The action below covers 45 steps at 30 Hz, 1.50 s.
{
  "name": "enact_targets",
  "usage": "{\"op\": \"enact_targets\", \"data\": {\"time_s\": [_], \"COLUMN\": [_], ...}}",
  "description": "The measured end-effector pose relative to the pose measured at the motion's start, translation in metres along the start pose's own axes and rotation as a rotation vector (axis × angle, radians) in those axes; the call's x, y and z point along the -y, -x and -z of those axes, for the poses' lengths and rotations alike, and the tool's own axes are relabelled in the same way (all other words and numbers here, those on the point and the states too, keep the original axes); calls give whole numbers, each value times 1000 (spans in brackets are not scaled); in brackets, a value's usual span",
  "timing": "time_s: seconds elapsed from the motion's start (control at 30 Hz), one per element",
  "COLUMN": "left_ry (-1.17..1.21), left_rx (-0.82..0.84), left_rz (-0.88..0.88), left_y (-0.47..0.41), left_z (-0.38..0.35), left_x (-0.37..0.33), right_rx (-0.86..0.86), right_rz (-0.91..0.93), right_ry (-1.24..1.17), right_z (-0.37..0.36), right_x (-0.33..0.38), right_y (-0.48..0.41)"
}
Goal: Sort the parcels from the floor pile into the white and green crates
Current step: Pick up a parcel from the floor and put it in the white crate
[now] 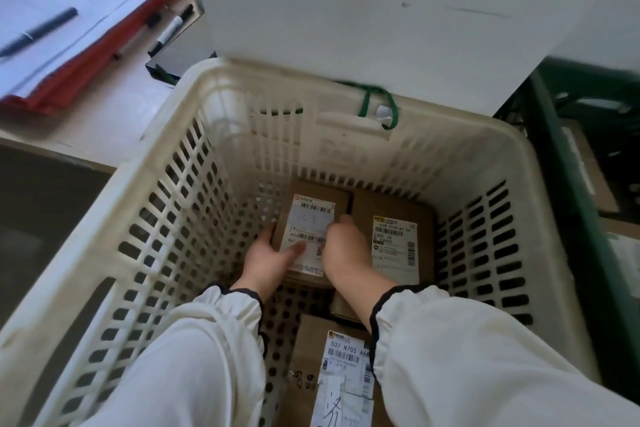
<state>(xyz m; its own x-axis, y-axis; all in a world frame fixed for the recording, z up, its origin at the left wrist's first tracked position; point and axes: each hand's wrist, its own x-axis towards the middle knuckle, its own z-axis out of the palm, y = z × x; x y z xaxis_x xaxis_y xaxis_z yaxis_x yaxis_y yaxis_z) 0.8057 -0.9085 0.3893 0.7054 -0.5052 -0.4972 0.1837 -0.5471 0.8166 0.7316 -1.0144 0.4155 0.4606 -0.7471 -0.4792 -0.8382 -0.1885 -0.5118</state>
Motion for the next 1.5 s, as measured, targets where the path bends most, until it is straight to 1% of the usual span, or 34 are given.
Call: {"op": "enact_targets", "data": {"time_s": [0.07,0.13,0.3,0.37,0.43,0.57,0.67,0.77,0.87,0.97,1.1,1.2,1.37,1.5], "left_ry": [-57,-89,-121,-118,-59,37,45,24,5,41,76,147,284,448], "left_rx": [3,-8,-92,-63,-15,29,-4,-93,-194,-295,-462,-613,-848,-1029], "left_rz": [2,-7,-35,-32,-13,19,36,79,113,149,199,245,372,511], "left_y": [4,13,44,59,80,134,179,229,284,348,440,514,652,769], "left_z": [2,8,44,63,82,132,184,232,274,306,338,359,373,355], "left_x": [-7,-19,-67,-88,-110,-153,-181,-184,-158,-121,-69,-25,63,141], "right_rx": [51,37,-10,-34,-24,86,234,379,542,684,791,869,1009,1144], "right_rz": [89,142,246,242,254,288,284,300,366,426,578,675,803,925], "right_ry": [128,172,167,133,110,6,-128,-236,-197,-114,33,122,293,487], "right_z": [4,13,64,89,114,155,174,179,165,144,100,54,-34,-107], "right_x": [0,1,15,25,38,72,107,142,171,196,222,242,250,230], "right_y": [4,13,48,68,91,147,184,219,253,294,357,412,536,651]}}
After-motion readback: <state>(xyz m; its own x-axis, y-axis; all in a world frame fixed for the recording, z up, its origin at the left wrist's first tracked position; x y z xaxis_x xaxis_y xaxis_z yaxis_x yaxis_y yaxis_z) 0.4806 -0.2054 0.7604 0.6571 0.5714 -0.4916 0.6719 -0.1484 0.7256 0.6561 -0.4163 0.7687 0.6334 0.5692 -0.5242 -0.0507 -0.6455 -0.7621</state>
